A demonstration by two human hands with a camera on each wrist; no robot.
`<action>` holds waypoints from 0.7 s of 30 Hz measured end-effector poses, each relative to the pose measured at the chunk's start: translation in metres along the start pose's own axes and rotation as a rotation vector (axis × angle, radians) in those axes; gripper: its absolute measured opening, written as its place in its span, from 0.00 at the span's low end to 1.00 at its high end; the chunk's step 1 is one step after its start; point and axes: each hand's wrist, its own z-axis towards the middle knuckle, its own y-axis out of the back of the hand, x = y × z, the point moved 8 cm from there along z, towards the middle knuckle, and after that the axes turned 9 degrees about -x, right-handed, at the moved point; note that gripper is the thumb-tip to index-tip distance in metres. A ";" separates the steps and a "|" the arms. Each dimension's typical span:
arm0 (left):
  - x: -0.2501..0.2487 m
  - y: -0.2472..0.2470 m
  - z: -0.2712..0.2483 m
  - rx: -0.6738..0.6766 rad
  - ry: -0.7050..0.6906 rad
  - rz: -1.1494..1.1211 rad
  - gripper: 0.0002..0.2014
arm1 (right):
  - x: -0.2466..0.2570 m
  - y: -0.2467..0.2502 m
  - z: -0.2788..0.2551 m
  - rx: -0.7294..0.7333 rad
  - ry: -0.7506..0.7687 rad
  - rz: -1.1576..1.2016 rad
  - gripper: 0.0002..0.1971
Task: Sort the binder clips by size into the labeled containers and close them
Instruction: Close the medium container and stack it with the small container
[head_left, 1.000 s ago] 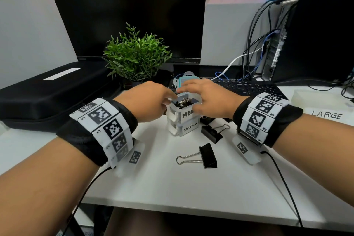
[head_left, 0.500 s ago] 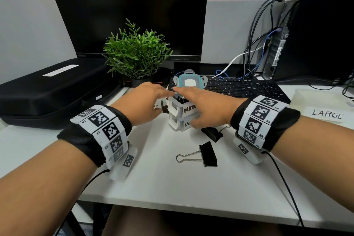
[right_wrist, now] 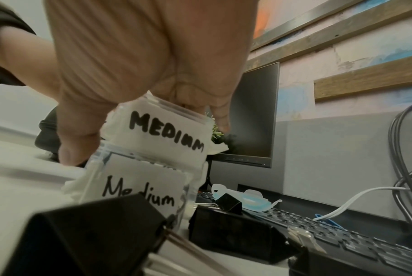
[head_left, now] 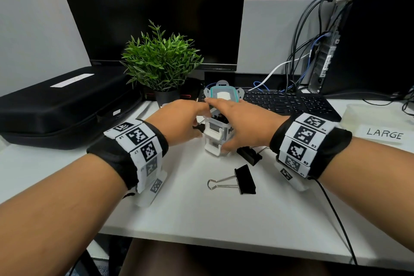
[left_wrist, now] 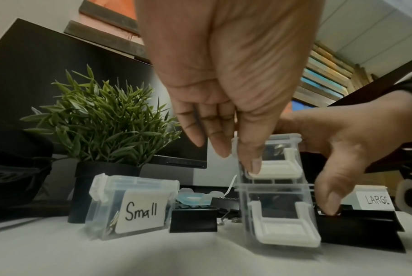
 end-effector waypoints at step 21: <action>-0.001 -0.033 -0.005 0.221 -0.005 0.070 0.45 | -0.017 0.008 -0.001 -0.060 -0.084 0.272 0.25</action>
